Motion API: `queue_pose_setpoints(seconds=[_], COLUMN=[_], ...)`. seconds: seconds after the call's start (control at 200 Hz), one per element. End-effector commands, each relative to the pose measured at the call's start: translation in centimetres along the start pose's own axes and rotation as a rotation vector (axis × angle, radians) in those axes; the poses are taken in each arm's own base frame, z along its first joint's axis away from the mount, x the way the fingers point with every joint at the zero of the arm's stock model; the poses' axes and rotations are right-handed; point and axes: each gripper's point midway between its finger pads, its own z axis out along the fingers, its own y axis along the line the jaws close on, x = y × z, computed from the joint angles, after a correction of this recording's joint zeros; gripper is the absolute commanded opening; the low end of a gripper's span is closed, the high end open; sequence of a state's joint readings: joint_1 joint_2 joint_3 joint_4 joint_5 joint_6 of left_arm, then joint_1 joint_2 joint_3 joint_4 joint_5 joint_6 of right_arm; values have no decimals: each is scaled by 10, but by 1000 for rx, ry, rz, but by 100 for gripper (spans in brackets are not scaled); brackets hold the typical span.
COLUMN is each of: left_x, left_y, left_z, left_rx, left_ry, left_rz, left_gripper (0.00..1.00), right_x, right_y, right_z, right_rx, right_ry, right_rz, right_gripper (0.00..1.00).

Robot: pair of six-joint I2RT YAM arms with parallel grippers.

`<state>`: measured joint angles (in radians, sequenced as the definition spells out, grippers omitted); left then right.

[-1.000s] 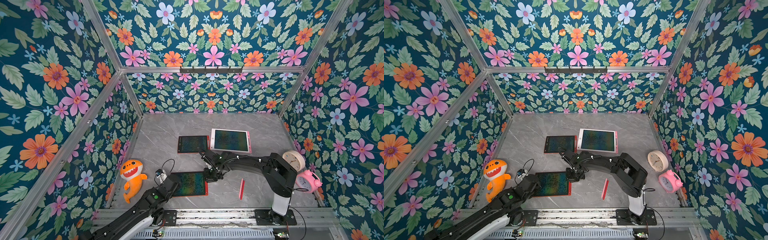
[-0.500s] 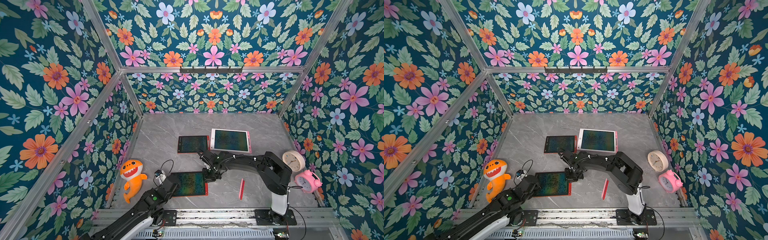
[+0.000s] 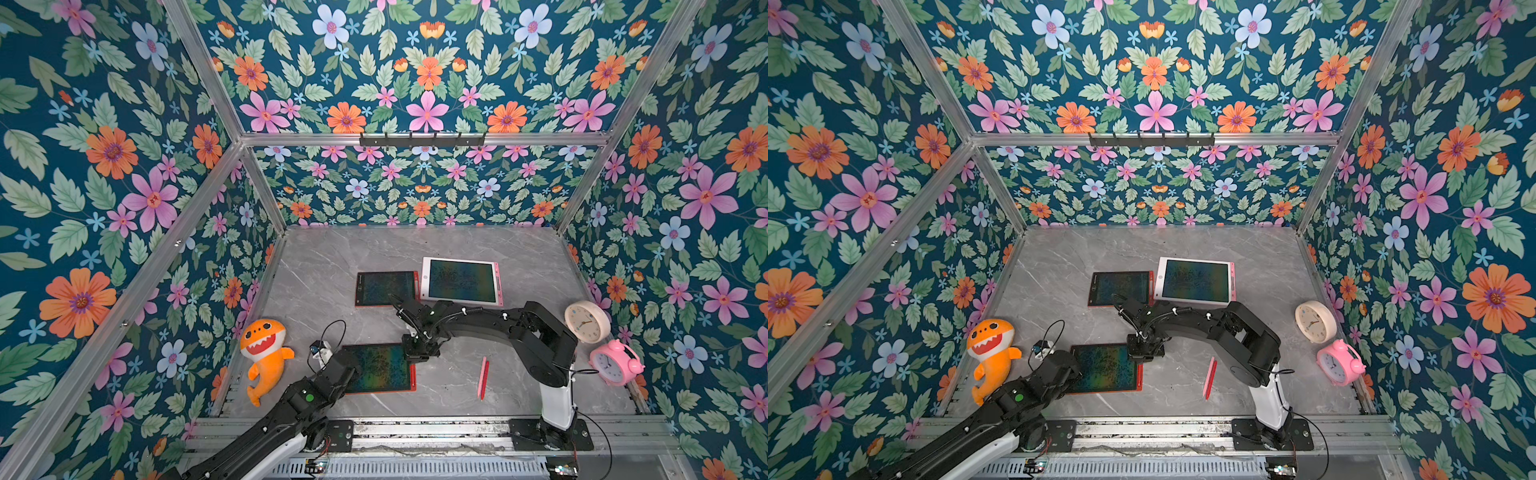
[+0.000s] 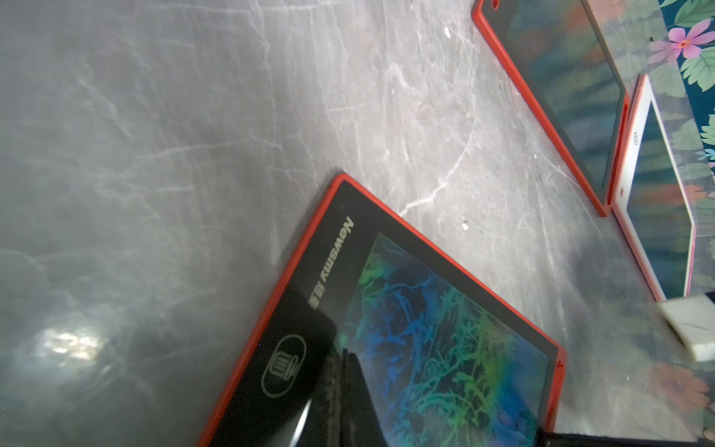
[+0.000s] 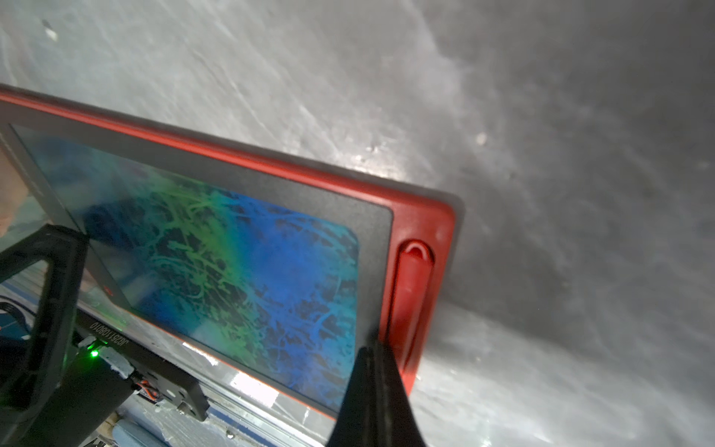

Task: Place the stylus back onto the writing tablet
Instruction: Place the stylus on the writing tablet, then move the writing tablet to the center of the board.

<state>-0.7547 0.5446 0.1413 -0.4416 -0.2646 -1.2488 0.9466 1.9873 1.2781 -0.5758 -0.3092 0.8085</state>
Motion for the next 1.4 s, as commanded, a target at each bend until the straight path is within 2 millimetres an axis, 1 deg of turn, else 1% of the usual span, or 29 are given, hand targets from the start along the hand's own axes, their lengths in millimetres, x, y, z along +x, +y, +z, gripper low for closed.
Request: queue_pose_setpoints(seconds=[0.0, 0.145, 0.24, 0.35, 0.45, 0.57, 0.685, 0.775, 0.835, 0.99, 1.145, 1.255, 1.395], left_x=[6, 7, 7, 7, 7, 7, 7, 8, 8, 8, 6, 4, -1], left_y=[21, 21, 21, 22, 21, 21, 20, 22, 21, 21, 21, 19, 14], left_z=[2, 3, 3, 2, 2, 1, 1, 1, 1, 1, -1, -3, -5], left_rx=[-73, -72, -75, -79, -76, -75, -73, -77, -76, -73, -79, -76, -62], left_ry=[18, 18, 22, 21, 20, 22, 23, 26, 26, 26, 26, 18, -2], left_rz=[26, 26, 30, 30, 26, 23, 25, 18, 18, 17, 19, 21, 21], left_gripper=[0, 0, 0, 0, 0, 0, 0, 0, 0, 0, 0, 0, 0], right_x=[8, 9, 10, 9, 7, 6, 5, 6, 7, 10, 13, 17, 19], right_y=[-39, -26, -13, 2, 9, 15, 17, 13, 6, -9, -37, -55, -69], right_z=[16, 13, 10, 2, -9, -20, -22, -21, -18, -4, 14, 22, 25], right_rx=[143, 48, -59, -217, -301, -324, -321, -309, -280, -212, -59, 53, 134], right_ry=[0, -19, -30, -49, -74, -85, -88, -89, -86, -59, -24, 11, 26], right_rz=[41, 13, -4, 0, -7, -39, -59, -55, -44, -17, 45, 80, 112], right_gripper=[0, 0, 0, 0, 0, 0, 0, 0, 0, 0, 0, 0, 0])
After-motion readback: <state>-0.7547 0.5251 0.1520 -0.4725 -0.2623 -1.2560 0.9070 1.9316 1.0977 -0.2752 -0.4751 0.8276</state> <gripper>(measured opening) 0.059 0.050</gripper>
